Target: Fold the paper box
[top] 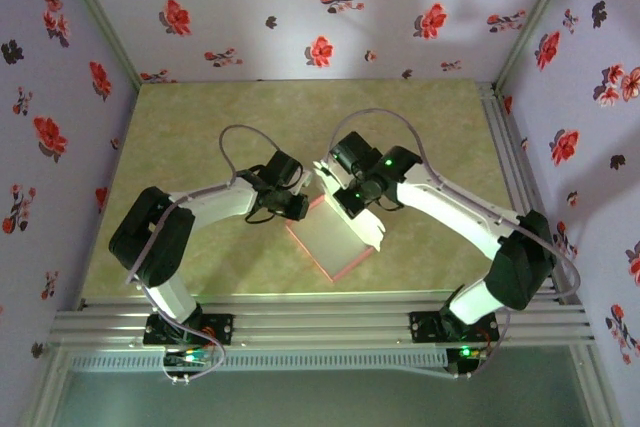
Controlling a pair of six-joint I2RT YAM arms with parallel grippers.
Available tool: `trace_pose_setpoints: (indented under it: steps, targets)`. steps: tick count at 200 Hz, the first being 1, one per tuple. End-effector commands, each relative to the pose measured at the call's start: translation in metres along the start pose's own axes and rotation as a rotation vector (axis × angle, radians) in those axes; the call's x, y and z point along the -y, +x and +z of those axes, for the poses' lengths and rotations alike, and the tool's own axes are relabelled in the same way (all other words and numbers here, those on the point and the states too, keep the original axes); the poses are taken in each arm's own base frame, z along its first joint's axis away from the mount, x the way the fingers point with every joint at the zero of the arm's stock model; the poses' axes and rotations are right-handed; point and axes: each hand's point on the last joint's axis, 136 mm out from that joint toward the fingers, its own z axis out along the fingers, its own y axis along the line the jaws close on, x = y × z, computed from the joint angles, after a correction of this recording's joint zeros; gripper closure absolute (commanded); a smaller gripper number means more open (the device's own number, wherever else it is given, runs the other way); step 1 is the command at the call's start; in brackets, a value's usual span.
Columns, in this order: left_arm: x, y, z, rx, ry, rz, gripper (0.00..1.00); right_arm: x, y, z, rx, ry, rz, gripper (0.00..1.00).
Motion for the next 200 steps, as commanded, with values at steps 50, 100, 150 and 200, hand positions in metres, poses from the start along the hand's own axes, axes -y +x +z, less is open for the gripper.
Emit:
trace_pose_setpoints:
  steps: [50,100,150,200]
  targets:
    - [-0.013,0.029,0.016,-0.091,-0.034,-0.027,0.86,-0.003,-0.025,-0.032,0.154,-0.057,0.01,1.0]
    - [-0.002,0.003,-0.009,-0.005,0.03,-0.065,0.85,0.005,-0.015,-0.017,0.091,-0.008,0.004,1.0]
    - [0.002,-0.016,-0.03,0.072,0.112,-0.145,0.75,0.01,-0.014,-0.008,0.08,0.013,0.013,0.91]
    - [0.004,-0.041,-0.061,0.197,0.229,-0.21,0.71,0.013,-0.016,-0.004,0.068,0.019,0.018,0.8]
